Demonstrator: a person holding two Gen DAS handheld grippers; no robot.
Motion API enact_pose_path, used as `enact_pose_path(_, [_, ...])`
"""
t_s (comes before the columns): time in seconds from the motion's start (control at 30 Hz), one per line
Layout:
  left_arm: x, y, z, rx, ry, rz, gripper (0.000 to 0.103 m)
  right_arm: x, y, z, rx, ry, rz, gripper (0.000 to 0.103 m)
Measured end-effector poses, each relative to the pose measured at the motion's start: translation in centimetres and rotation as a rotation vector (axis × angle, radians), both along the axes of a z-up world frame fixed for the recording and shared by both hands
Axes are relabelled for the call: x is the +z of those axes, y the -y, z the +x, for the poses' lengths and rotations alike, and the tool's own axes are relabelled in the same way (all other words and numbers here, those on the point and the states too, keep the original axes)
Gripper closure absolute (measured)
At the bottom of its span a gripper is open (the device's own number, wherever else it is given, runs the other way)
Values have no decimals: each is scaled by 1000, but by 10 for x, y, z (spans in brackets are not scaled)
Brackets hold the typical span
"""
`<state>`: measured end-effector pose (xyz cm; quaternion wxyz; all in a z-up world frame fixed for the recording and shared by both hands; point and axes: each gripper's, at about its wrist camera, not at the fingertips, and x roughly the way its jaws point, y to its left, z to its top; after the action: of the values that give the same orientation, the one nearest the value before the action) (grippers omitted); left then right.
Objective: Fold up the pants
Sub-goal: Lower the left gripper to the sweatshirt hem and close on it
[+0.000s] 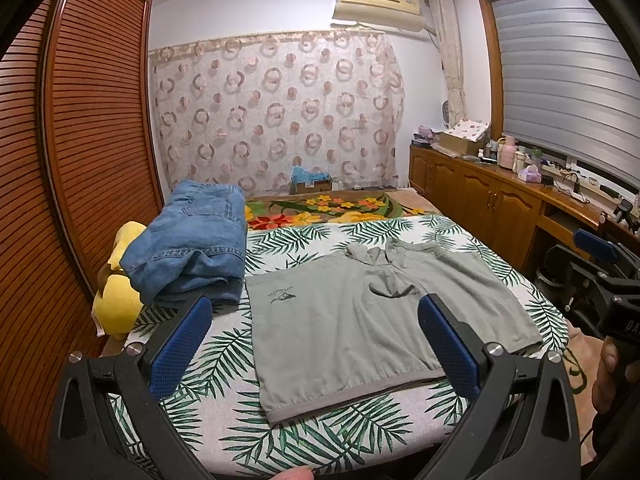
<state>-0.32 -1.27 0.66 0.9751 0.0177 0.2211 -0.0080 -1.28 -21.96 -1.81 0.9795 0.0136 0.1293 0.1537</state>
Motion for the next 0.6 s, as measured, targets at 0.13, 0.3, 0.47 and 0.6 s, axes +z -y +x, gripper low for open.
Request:
enact_pose_path(0.13, [-14, -2, 11, -14, -41, -7, 0, -8, 2, 10, 14, -39, -4, 0])
enact_pose_path(0.3, [-36, -6, 22, -31, -101, -25, 0, -19, 5, 24, 6, -86, -23, 0])
enact_pose_path(0.47, [-48, -10, 26, -49, -128, -44, 0, -16, 3, 31, 11, -117, -48, 0])
enact_pose_path(0.6, [-58, -13, 30, -57, -151, -52, 0, -18, 1, 35, 17, -152, -70, 0])
